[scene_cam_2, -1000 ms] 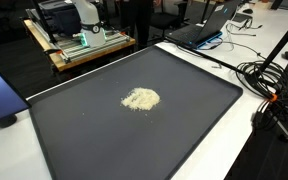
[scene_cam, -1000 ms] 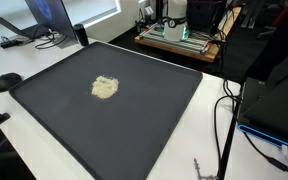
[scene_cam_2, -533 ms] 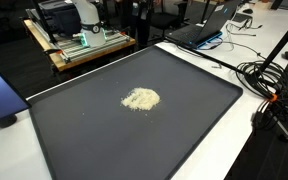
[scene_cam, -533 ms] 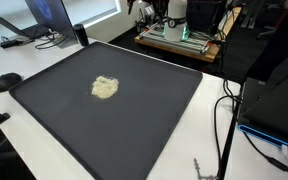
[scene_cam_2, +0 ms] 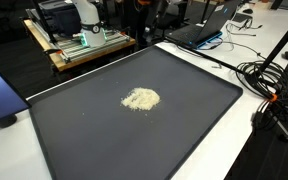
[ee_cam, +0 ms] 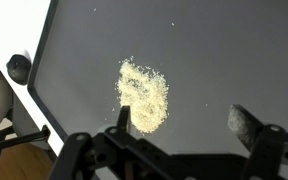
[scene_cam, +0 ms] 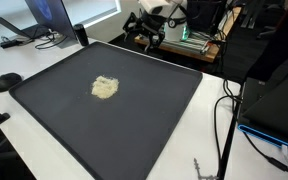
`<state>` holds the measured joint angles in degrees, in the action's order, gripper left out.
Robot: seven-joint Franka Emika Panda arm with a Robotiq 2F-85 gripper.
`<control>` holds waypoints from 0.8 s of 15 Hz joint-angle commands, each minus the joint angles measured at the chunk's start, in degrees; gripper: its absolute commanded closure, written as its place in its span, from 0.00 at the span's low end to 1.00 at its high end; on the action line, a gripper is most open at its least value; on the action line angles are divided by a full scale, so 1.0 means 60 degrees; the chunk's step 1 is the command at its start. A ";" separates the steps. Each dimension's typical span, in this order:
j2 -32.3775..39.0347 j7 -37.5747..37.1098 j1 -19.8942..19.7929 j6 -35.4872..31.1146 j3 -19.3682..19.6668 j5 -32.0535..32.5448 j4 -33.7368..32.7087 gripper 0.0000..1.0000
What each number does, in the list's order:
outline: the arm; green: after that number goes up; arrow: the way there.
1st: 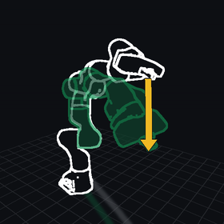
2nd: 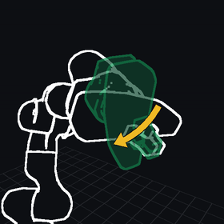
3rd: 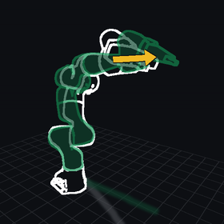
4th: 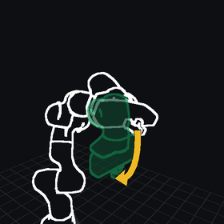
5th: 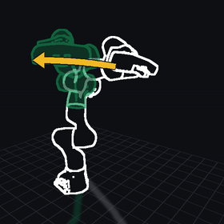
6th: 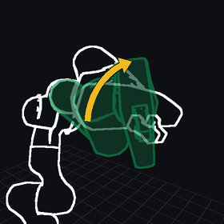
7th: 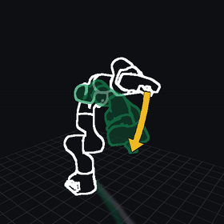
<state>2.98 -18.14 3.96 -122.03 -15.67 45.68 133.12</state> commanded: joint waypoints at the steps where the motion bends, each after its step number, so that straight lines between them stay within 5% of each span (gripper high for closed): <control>1: 0.1583 -0.0623 0.0588 0.0293 0.0541 0.1054 -0.1087 0.00; 7: 0.3726 -0.0203 0.1172 0.0839 0.1206 0.1356 -0.2865 0.00; 12: 0.4915 0.0881 0.0955 0.0874 0.1592 0.0643 -0.4492 0.00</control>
<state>28.15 -17.72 10.05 -118.26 -7.45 52.54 113.29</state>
